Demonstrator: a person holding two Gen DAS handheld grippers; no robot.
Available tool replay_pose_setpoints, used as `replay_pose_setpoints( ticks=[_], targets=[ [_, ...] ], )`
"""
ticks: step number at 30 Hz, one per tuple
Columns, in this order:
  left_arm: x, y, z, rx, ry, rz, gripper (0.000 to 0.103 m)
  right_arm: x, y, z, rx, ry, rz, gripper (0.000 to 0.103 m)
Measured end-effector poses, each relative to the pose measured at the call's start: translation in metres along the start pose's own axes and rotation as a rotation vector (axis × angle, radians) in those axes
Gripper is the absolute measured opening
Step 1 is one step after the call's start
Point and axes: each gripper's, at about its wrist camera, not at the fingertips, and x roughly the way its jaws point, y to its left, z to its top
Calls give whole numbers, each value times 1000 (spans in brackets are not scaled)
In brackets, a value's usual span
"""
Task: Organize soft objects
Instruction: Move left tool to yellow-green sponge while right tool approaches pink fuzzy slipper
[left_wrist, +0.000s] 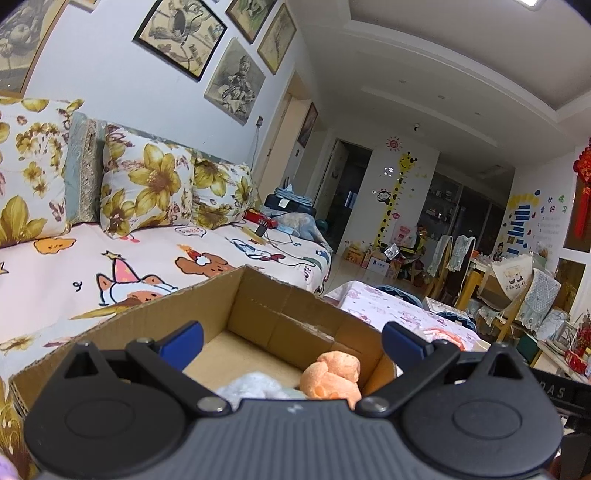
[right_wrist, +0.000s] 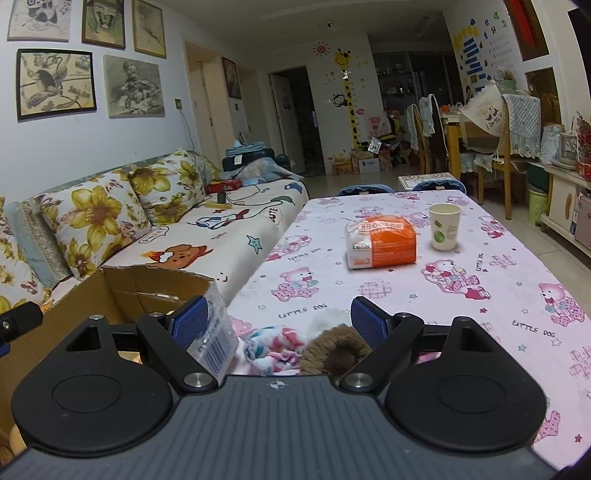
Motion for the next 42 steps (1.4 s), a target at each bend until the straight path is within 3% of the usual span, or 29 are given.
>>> replay_pose_setpoints(
  ticks=[42],
  targets=[
    [-8, -82, -33, 299, -14, -186, 102, 6, -41, -14, 60, -10, -189, 103]
  ],
)
